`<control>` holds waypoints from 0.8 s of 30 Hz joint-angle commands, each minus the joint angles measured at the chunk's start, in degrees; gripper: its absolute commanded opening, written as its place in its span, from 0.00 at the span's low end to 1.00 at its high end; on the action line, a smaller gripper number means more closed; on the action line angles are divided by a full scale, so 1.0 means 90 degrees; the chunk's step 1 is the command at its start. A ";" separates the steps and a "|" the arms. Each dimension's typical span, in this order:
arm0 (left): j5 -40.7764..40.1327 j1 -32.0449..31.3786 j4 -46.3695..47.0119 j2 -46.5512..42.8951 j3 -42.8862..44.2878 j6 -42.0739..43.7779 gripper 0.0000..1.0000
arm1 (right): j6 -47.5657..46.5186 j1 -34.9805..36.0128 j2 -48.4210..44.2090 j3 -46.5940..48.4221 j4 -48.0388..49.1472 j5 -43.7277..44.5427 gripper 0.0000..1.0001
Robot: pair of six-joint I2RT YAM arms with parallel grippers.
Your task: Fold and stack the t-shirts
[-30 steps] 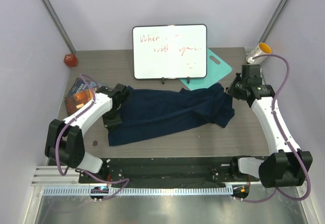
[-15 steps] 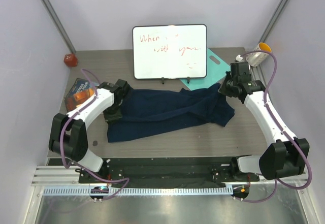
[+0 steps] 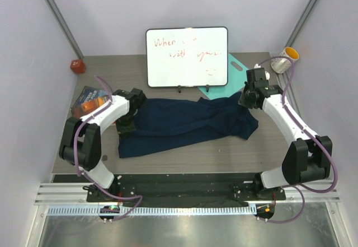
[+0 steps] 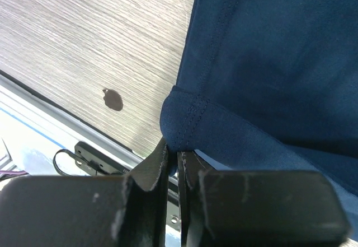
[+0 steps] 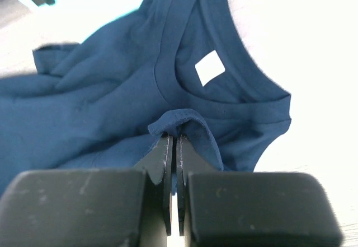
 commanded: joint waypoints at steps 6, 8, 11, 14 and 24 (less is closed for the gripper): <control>-0.0267 0.0109 0.0060 0.0393 0.0208 0.0115 0.09 | -0.0054 0.0011 0.0441 0.0957 0.0225 0.0267 0.01; -0.0287 0.0109 0.0099 0.0471 0.0247 0.0164 0.09 | -0.0083 0.0021 0.0481 0.0997 0.0235 0.0345 0.01; -0.0287 0.0119 0.0167 0.0578 0.0393 0.0271 0.09 | -0.0093 0.0021 0.0491 0.0997 0.0245 0.0492 0.01; -0.0345 0.0119 0.0206 0.0685 0.0588 0.0369 0.09 | -0.0093 0.0011 0.0520 0.1006 0.0274 0.0560 0.01; -0.0375 0.0119 0.0138 0.1155 0.0921 0.0437 0.09 | -0.0083 0.0021 0.0764 0.1036 0.0391 0.0443 0.01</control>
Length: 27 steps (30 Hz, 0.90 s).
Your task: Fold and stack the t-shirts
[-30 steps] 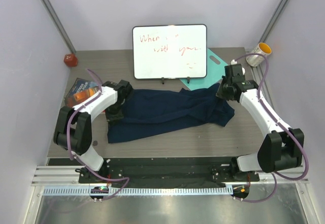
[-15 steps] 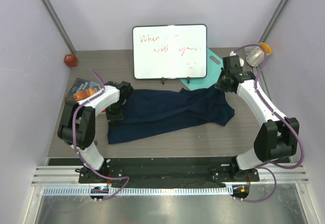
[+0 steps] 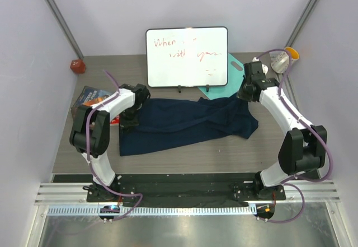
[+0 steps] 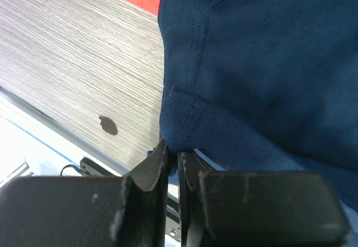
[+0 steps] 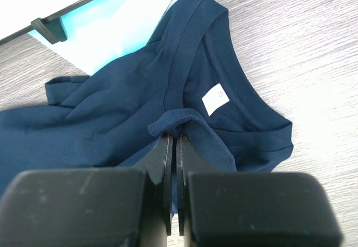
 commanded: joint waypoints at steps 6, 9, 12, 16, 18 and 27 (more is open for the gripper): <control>-0.0185 0.0044 0.0029 0.0069 -0.0020 -0.0027 0.09 | -0.0105 0.0021 0.0231 0.0324 0.0323 0.0047 0.01; -0.0185 0.0044 0.0009 0.0098 -0.0010 -0.0027 0.10 | -0.0125 0.0021 0.0299 0.0353 0.0323 0.0018 0.01; -0.0205 0.0044 -0.0088 0.0148 0.0009 -0.0056 0.10 | -0.0125 0.0011 0.0319 0.0383 0.0323 -0.0041 0.01; -0.0185 0.0044 -0.0127 0.0021 -0.0088 -0.0066 0.05 | -0.0115 0.0021 0.0270 0.0363 0.0323 -0.0031 0.01; -0.0185 0.0044 -0.0137 -0.0067 -0.0156 -0.0066 0.04 | -0.0105 0.0021 0.0270 0.0363 0.0323 -0.0041 0.01; -0.0117 0.0044 -0.0049 -0.0497 -0.0684 -0.0066 0.01 | -0.0095 0.0011 0.0045 0.0159 0.0304 -0.0051 0.01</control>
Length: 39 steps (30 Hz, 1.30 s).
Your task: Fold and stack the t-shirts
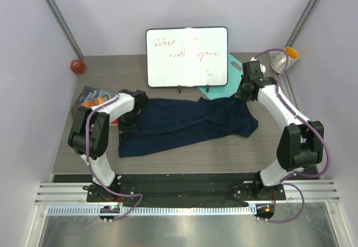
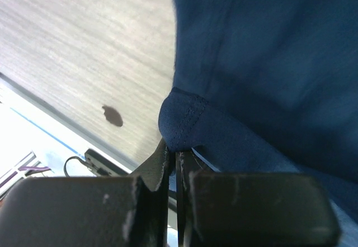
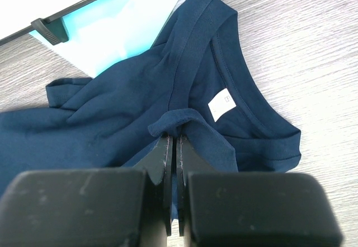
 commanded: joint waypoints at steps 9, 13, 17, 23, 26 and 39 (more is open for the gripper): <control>-0.0207 0.0044 0.0061 -0.0193 -0.0157 0.0078 0.00 | -0.0049 0.0011 -0.0222 -0.0129 0.0236 0.0083 0.01; -0.0304 0.0044 0.0061 -0.0066 0.0028 0.0195 0.01 | -0.0020 0.0011 -0.0134 -0.0090 0.0265 0.0073 0.01; -0.0529 0.0044 -0.0105 0.0042 0.0331 0.0253 0.05 | -0.0029 0.0021 -0.0036 -0.0022 0.0304 0.0112 0.01; -0.0792 0.0044 -0.0252 -0.0026 0.0507 0.0176 0.47 | -0.0068 0.0021 0.0296 0.0261 0.0334 0.0015 0.01; -0.0880 0.0044 -0.0300 -0.0094 0.0497 0.0127 0.47 | -0.0069 0.0011 0.0481 0.0417 0.0392 -0.0034 0.06; 0.0337 -0.0112 0.0167 -0.1558 0.0381 0.0604 0.47 | -0.0186 0.0021 0.1203 0.0886 0.0685 -0.0063 0.29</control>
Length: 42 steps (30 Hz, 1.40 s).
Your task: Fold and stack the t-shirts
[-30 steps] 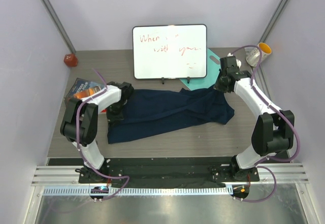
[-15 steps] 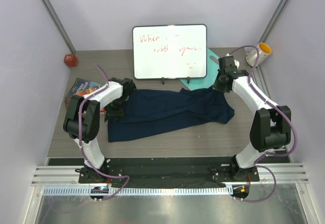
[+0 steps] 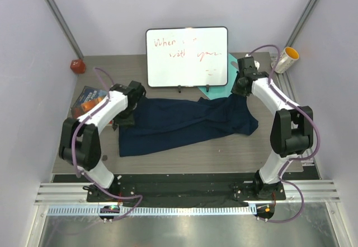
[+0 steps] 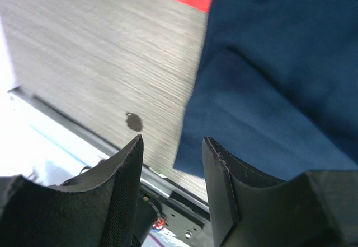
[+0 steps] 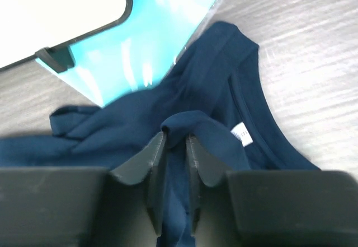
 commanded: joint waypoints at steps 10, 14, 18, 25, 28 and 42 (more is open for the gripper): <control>0.1226 -0.1061 0.0653 -0.0304 -0.0240 0.0370 0.44 | -0.0216 0.0616 -0.1108 -0.0295 0.0577 0.0847 0.45; 0.1489 -0.1433 0.0916 -0.0031 -0.0241 0.0233 0.44 | 0.0018 0.0802 -0.2103 -0.1028 0.0646 0.0731 0.49; 0.1578 -0.1716 0.0975 0.0476 -0.0182 0.0116 0.41 | 0.0223 0.0812 -0.2457 -0.1691 0.0335 0.0778 0.47; 0.1568 -0.2204 0.1073 0.0994 -0.0270 -0.0050 0.37 | 0.0633 0.0822 -0.2799 -0.2318 -0.0125 0.0808 0.23; 0.1587 -0.2312 0.1151 0.1092 -0.0299 -0.0118 0.36 | 0.0789 0.0822 -0.2722 -0.2542 -0.0175 0.0769 0.14; 0.1753 -0.2439 0.1327 0.1503 -0.0358 -0.0206 0.00 | 0.1278 0.0832 -0.1130 -0.2651 0.0245 0.0886 0.01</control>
